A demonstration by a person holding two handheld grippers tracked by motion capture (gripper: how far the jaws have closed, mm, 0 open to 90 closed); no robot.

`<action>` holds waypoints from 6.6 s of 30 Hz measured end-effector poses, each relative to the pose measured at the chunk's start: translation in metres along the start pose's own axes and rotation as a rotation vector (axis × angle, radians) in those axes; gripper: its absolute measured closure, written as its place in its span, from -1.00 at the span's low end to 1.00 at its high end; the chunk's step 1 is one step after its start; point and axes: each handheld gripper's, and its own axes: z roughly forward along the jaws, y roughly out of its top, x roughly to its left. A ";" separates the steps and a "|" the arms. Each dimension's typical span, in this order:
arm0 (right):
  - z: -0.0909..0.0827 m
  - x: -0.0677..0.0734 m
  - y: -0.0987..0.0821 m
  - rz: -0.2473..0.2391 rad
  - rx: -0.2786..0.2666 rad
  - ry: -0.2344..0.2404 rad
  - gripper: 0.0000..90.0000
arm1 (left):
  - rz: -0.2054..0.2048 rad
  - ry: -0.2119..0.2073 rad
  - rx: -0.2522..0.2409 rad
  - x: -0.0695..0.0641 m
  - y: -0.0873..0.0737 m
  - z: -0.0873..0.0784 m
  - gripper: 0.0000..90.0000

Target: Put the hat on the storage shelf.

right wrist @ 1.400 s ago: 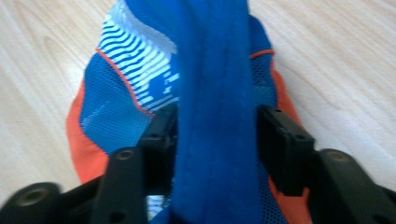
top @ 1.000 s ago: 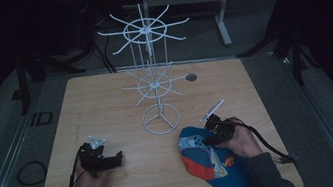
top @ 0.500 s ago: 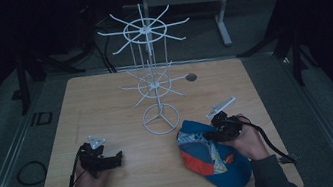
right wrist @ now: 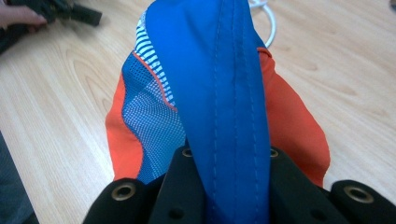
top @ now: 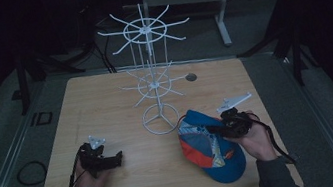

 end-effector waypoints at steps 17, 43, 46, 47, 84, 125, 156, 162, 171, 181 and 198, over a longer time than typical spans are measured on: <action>-0.031 -0.002 0.006 0.018 -0.118 -0.019 0.95 | 0.001 -0.001 0.002 0.000 0.000 0.000 -1.00; -0.062 -0.005 0.014 0.025 -0.233 -0.033 0.95 | 0.003 -0.001 0.003 0.000 0.000 0.000 -1.00; -0.065 -0.005 0.013 0.029 -0.239 -0.029 0.95 | 0.003 0.000 0.002 0.000 0.000 0.000 -1.00; -0.065 -0.005 0.013 0.029 -0.239 -0.029 0.95 | 0.003 0.000 0.002 0.000 0.000 0.000 -1.00; -0.095 -0.012 0.031 0.030 -0.311 -0.023 0.94 | 0.002 0.000 0.001 0.000 0.000 0.000 -1.00; -0.114 -0.016 0.055 0.038 -0.381 0.037 0.94 | 0.000 0.000 0.000 0.000 0.000 0.000 -1.00; -0.132 -0.019 0.073 0.015 -0.463 0.064 0.94 | 0.000 0.000 0.000 0.000 0.000 0.000 -1.00; -0.135 -0.018 0.077 0.006 -0.468 0.060 0.94 | 0.000 0.000 0.000 0.000 0.000 0.000 -1.00; -0.139 -0.016 0.081 0.000 -0.476 0.053 0.94 | 0.000 0.000 0.000 0.000 0.000 0.000 -1.00; -0.143 -0.015 0.085 0.002 -0.474 0.045 0.94 | 0.000 0.000 0.000 0.000 0.000 0.000 -1.00; -0.148 -0.012 0.091 -0.001 -0.494 0.038 0.94 | 0.000 0.000 0.000 0.000 0.000 0.000 -1.00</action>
